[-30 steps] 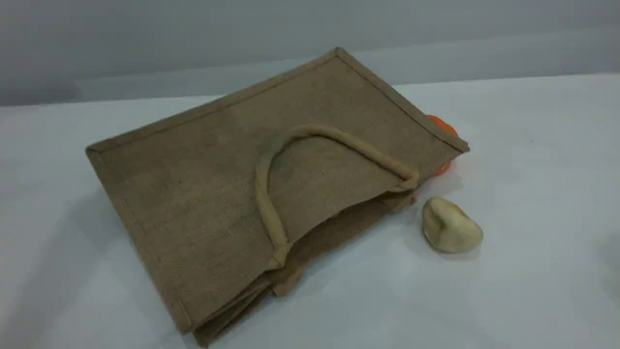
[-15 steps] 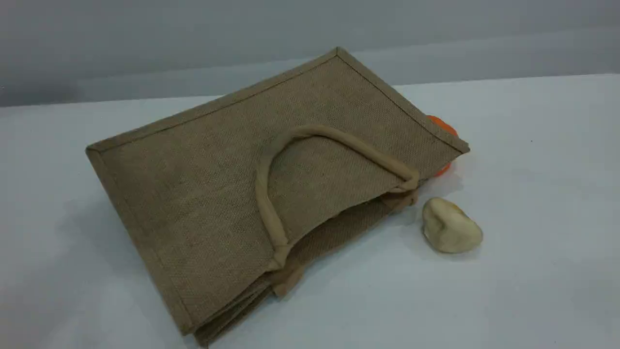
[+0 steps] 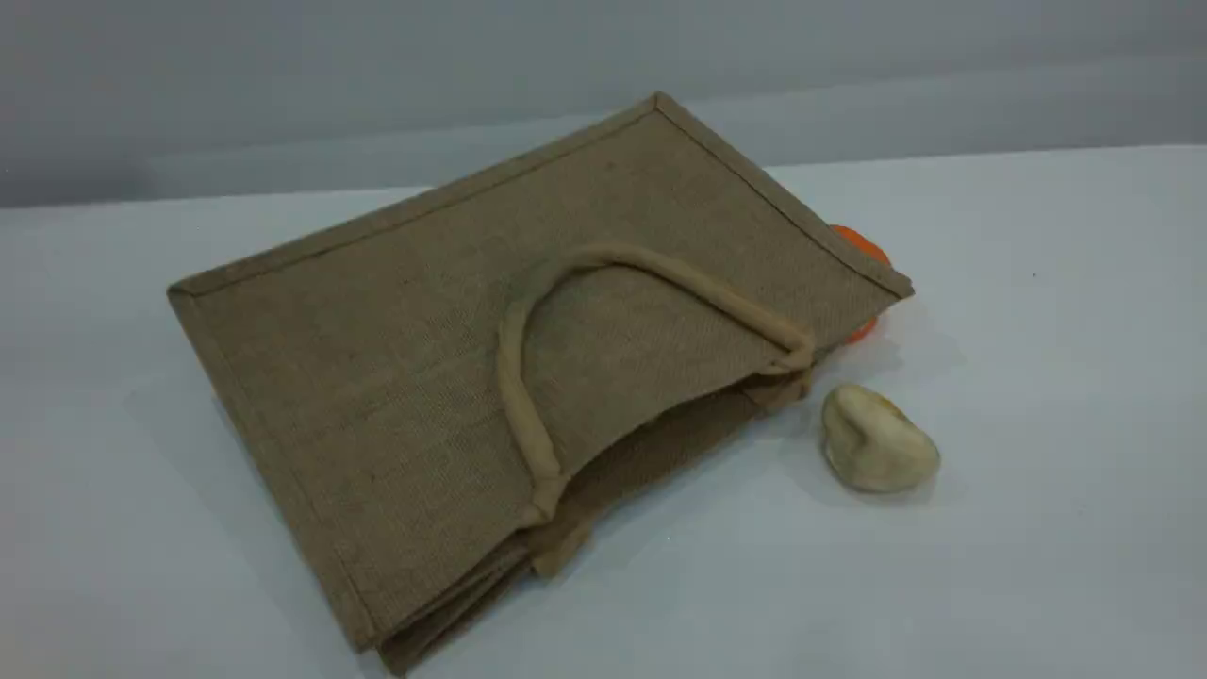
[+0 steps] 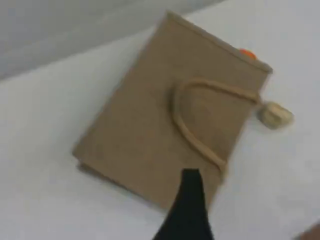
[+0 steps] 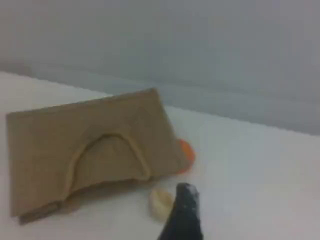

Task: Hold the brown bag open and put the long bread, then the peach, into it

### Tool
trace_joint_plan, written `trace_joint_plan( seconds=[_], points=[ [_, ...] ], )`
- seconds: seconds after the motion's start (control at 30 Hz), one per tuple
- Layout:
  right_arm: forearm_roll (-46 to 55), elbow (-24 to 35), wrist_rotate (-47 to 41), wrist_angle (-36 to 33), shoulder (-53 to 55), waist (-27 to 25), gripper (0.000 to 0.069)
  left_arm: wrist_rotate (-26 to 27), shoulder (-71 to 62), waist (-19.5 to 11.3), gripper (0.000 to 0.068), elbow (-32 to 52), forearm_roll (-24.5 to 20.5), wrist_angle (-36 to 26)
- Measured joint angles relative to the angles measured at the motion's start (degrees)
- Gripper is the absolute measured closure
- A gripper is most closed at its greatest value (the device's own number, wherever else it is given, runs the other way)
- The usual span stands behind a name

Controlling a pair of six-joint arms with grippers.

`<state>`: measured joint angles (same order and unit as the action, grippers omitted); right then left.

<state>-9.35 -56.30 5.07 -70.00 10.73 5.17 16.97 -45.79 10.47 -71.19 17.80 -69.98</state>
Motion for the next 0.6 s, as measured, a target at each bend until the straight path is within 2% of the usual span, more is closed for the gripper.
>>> trace_joint_plan(
  seconds=[0.17,0.27,0.47,0.6],
  points=[
    [-0.43,7.93,1.69,0.32,-5.3,0.0,0.0132,0.58,14.43,0.0,0.0098,12.92,-1.16,-0.05],
    [-0.43,12.75,1.69,4.03,-6.24,0.0,0.0132,0.58,23.04,0.0,0.0098,19.89,-2.54,-0.05],
    [-0.54,21.89,3.84,7.21,-6.19,0.0,0.0132,0.32,37.86,0.0,0.0098,30.56,-4.52,-0.05],
    [-0.71,26.26,5.54,8.76,-6.19,0.0,0.0132,-0.81,42.68,0.0,0.0098,36.11,-5.12,1.15]
  ],
)
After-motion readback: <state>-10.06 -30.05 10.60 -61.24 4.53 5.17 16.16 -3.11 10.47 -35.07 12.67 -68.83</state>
